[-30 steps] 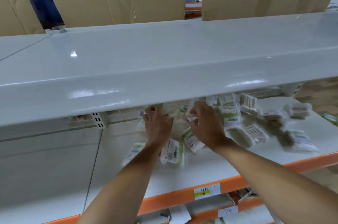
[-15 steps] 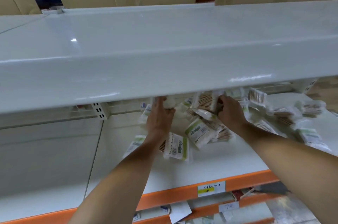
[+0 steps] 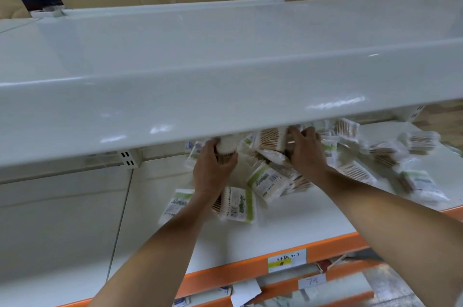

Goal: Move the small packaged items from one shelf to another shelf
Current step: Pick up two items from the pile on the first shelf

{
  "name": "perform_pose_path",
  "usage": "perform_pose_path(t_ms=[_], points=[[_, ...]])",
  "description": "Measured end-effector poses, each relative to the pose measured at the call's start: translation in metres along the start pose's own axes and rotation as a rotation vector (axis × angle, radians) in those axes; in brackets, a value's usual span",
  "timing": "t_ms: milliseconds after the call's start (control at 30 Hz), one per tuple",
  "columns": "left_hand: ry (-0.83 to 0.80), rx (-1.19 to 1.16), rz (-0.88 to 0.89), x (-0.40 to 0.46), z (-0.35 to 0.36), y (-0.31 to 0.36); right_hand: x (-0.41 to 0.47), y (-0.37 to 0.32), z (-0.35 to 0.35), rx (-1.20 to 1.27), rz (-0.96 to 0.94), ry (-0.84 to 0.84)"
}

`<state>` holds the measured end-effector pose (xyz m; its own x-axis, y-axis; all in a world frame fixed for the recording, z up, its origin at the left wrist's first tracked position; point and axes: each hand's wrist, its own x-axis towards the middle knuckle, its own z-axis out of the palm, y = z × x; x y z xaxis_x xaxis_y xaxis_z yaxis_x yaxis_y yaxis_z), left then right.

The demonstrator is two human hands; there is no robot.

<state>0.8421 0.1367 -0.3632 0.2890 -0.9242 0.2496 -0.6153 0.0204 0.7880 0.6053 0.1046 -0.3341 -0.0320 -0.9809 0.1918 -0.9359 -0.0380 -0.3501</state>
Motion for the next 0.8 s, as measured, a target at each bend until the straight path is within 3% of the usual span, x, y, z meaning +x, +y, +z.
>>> perform_pose_path(t_ms=[300, 600, 800], points=[[-0.116, -0.038, -0.051, 0.0, -0.001, 0.003, -0.004, 0.011, -0.005, 0.209, 0.077, -0.04], [-0.183, -0.104, -0.073, -0.004, -0.011, 0.017, -0.012, 0.002, -0.042, 0.811, 0.211, 0.029], [-0.282, -0.29, -0.148, -0.006, -0.016, 0.028, -0.013, -0.004, -0.057, 1.347, 0.377, -0.251]])
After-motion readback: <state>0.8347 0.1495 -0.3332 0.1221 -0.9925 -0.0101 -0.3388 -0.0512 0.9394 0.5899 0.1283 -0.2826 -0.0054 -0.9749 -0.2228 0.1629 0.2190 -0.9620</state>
